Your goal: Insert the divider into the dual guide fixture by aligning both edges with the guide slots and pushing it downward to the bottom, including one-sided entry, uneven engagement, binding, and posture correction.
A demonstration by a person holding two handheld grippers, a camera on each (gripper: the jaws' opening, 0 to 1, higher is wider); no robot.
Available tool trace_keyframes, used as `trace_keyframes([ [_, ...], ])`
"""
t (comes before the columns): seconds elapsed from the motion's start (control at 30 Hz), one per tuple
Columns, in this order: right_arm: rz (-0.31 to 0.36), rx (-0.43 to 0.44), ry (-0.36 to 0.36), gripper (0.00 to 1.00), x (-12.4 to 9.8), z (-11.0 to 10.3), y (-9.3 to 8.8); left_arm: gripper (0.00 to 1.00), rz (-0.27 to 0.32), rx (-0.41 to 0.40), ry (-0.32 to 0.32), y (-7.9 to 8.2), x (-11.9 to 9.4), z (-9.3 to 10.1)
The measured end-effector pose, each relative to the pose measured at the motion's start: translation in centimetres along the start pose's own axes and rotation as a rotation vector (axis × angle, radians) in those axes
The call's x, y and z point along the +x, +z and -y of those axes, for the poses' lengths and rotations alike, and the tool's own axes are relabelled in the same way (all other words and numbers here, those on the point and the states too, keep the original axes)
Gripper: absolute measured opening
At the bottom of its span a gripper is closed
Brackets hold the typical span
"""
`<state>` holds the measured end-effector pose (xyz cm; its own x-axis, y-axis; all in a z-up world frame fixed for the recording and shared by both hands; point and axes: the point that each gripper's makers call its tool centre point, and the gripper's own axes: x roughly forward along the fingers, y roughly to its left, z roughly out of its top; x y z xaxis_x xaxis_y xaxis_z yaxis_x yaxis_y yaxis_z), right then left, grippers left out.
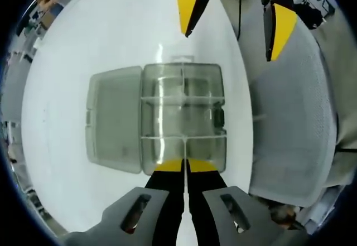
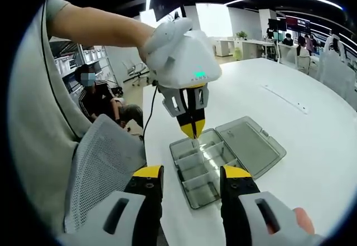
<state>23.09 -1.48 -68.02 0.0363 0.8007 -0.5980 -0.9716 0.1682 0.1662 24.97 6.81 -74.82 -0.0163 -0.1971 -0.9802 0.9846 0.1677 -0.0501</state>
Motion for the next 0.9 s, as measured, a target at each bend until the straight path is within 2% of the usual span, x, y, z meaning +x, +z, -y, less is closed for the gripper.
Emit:
trace_keyframes([
  [0.9,-0.002,0.009,-0.004,0.37,-0.1,0.1,-0.2,0.00,-0.023,0.005,-0.006,-0.5,1.5,0.0],
])
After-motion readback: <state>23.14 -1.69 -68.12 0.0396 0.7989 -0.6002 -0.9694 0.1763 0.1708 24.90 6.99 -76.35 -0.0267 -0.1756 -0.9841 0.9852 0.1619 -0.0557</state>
